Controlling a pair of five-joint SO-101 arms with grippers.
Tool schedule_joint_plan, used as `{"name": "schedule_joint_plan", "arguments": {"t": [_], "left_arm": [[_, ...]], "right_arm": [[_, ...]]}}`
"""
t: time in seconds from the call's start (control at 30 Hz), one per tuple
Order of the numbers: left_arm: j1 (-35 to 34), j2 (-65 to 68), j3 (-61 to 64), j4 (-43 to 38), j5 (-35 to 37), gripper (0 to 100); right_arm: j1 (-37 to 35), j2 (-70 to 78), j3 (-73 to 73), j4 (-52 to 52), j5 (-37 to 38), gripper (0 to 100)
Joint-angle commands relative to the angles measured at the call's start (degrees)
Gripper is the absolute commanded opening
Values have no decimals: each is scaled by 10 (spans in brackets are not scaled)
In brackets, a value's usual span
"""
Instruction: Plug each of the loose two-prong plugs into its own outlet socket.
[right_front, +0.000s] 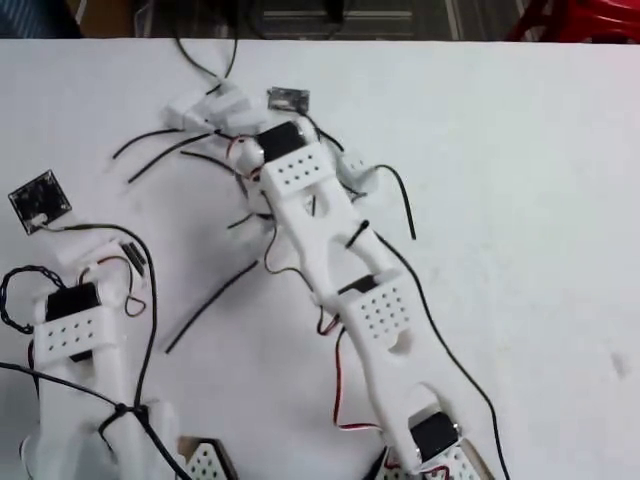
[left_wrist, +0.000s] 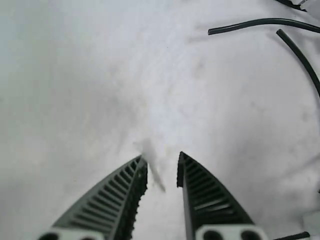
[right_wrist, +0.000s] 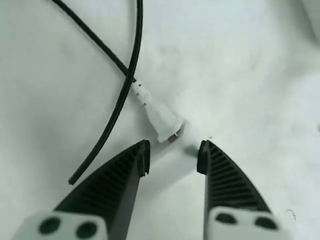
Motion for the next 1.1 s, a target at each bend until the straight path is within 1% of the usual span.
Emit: {"name": "schedule_joint_plan", "arguments": {"t": [0.0, 0.23, 0.3, 0.43, 0.53, 0.6, 0.7, 0.8, 0.87, 1.0, 1.07], "left_arm": [[-3, -15, -4, -11, 4, 112], [-3, -15, -4, -11, 4, 112], [-3, -15, -4, -11, 4, 112], [-3, -15, -4, -11, 4, 112], [-3, -15, -4, -11, 4, 112], [-3, -15, -4, -11, 5, 112], [-3, -15, -4, -11, 5, 112], [-3, -15, -4, -11, 5, 112], [-3, -15, -4, -11, 5, 112], [-3, -15, -4, -11, 5, 112], [-3, -15, -4, -11, 5, 112]], "right_arm": [[-22, -50, 26, 4, 4, 159], [-33, -139, 127, 3, -19, 162], [-32, -159, 153, 3, -19, 193], [-43, -185, 212, 3, -19, 285], [-63, -183, 219, 1, -12, 317], [-78, -180, 219, 1, 38, 324], [-94, -172, 219, -5, 147, 324], [-95, -161, 219, -35, 261, 324], [-95, -150, 219, -49, 324, 324], [-95, -127, 219, -51, 431, 324], [-95, -119, 219, -48, 511, 324]]}}
